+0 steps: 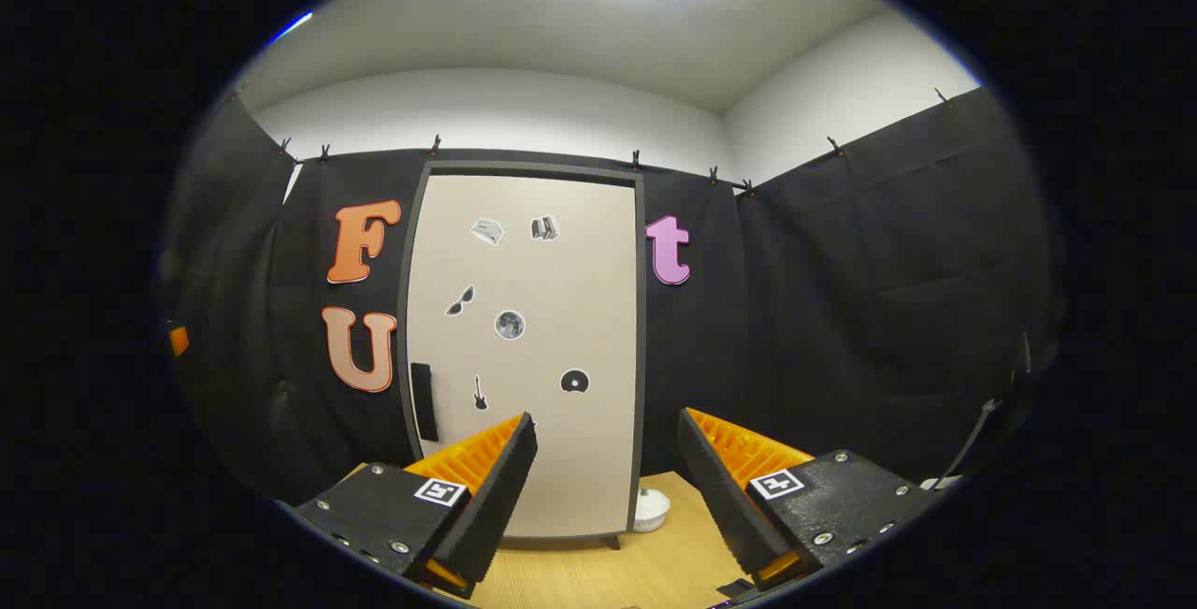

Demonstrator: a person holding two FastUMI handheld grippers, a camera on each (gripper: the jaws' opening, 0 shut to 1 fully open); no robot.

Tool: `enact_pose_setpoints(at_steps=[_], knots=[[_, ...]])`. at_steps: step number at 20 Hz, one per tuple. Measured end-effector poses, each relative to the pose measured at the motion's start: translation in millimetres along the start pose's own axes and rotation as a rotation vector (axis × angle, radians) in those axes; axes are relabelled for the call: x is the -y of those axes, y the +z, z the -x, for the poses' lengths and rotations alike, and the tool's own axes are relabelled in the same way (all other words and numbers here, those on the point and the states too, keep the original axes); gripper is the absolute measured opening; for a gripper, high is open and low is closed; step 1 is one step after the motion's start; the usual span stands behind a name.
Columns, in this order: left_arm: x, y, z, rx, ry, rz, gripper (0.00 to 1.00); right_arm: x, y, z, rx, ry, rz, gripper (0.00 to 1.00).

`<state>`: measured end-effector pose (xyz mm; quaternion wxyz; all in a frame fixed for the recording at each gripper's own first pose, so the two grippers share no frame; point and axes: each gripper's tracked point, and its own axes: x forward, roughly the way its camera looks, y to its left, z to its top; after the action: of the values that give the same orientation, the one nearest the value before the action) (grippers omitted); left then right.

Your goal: Open the cabinet door with the right hand, grasp the bottle in the cabinet with the left hand and place it on the coaster, then close the cabinet door with the right hand.

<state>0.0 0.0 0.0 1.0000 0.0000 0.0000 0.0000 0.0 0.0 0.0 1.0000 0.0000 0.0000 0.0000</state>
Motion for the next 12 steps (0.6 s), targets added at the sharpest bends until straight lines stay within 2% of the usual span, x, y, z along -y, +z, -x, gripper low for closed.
enact_pose_setpoints(at_steps=[12], knots=[[1, 10, 5, 0.013, -0.010, -0.018, 0.96, 8, 3, 13, 0.004, -0.020, 0.011, 0.95]])
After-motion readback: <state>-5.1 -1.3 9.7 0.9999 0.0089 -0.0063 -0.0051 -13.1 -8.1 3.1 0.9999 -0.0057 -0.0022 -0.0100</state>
